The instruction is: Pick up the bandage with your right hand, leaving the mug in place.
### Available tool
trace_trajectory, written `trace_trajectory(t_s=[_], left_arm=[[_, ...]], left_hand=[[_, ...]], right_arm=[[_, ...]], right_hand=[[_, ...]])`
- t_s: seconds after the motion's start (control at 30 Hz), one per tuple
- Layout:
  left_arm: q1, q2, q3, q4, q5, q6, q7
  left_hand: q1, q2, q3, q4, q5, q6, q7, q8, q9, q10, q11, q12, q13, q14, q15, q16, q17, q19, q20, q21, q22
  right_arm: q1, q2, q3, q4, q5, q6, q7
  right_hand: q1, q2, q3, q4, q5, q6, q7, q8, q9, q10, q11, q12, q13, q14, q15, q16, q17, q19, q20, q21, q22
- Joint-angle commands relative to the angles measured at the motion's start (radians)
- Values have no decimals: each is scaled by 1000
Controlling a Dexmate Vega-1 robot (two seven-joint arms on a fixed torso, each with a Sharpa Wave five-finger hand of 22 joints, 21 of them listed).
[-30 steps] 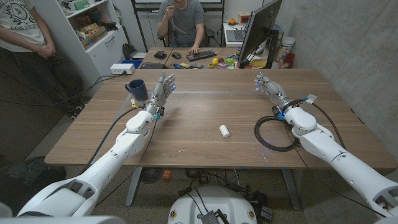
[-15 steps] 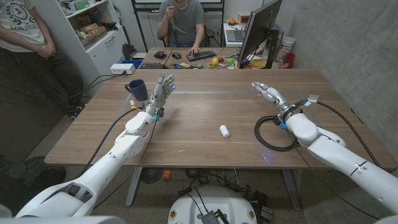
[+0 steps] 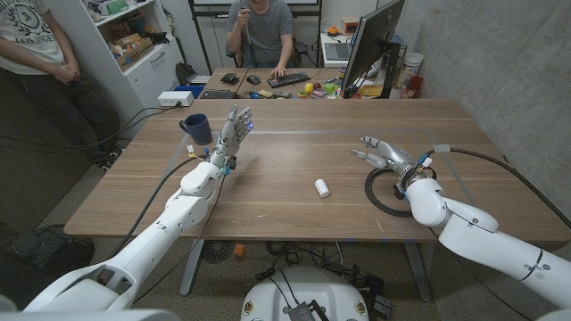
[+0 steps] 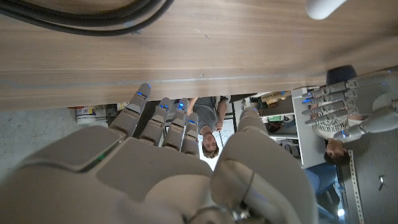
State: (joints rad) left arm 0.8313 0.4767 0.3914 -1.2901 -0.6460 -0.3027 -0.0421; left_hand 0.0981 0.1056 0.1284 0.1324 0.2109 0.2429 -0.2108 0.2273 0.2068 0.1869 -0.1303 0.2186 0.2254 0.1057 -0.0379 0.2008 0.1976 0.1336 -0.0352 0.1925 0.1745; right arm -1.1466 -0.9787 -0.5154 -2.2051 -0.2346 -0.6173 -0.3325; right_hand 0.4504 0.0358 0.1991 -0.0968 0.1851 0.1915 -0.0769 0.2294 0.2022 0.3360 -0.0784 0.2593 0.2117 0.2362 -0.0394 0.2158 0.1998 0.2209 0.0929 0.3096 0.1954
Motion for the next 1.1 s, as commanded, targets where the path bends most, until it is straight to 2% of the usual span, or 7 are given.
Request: trace_trajectory(t_s=[0.03,0.2,0.27,0.57,0.7,0.9,1.1], left_arm=[[17,6,2,-31,-1,8,11],[22,9,4,-30,-4,12,3],[24,9,4,-27,-9,15,2],[31,2,-12,-31,-30,12,10],[40,7,-16,-41,-39,20,11],[40,7,-22,-31,-41,7,6],[56,19,-28,-38,-46,1,-5]], left_hand=[[6,8,3,4,4,-2,-1,-3,4,13,0,8,5,-3,-93,2,2,5,-12,2,3],[6,8,3,4,4,-4,1,-4,4,15,3,9,6,-6,-92,1,2,3,-13,2,3],[6,8,3,4,4,-4,1,-4,4,16,2,9,6,-7,-92,1,2,3,-13,2,3],[5,8,4,4,4,-5,3,-4,4,16,2,9,6,-9,-91,0,2,2,-14,1,3],[5,7,4,4,4,-5,3,-4,4,15,2,8,6,-9,-91,0,2,1,-15,1,3],[5,7,4,4,3,-5,3,-4,4,15,4,8,7,-12,-90,0,2,-1,-15,1,3],[4,6,4,4,3,-6,3,-5,4,12,5,6,7,-13,-90,0,2,-1,-15,1,3]], right_arm=[[63,-26,-197,-149,-246,-331,128],[115,-29,-257,-186,-316,-397,201],[162,-25,-323,-197,-396,-433,247],[267,17,-480,-198,-609,-512,443],[304,44,-552,-187,-754,-525,558],[303,101,-569,-164,-918,-489,713],[245,179,-539,-125,-1100,-432,851]], right_hand=[[15,-2,4,-11,4,3,1,2,3,3,2,7,5,6,-59,4,1,6,1,-2,1],[16,-8,-1,-13,3,-3,2,-3,3,-5,10,3,5,-5,-48,-1,2,5,1,-4,1],[15,-9,-2,-12,3,-6,4,-4,3,-7,11,2,5,-6,-47,-2,2,5,1,-4,1],[10,-14,-8,-11,2,-7,7,-6,3,-8,10,1,5,-5,-46,-2,3,5,1,-5,1],[31,-20,-6,-24,7,-9,6,-6,3,-9,-3,1,4,-11,-43,-5,2,5,0,-7,1],[48,-27,-6,-35,11,-11,8,-6,3,-10,-7,0,4,-16,-42,-8,1,1,1,-10,1],[57,-34,-8,-40,15,-16,13,-8,3,-10,-4,0,4,-21,-45,-10,1,-1,0,-12,1]])
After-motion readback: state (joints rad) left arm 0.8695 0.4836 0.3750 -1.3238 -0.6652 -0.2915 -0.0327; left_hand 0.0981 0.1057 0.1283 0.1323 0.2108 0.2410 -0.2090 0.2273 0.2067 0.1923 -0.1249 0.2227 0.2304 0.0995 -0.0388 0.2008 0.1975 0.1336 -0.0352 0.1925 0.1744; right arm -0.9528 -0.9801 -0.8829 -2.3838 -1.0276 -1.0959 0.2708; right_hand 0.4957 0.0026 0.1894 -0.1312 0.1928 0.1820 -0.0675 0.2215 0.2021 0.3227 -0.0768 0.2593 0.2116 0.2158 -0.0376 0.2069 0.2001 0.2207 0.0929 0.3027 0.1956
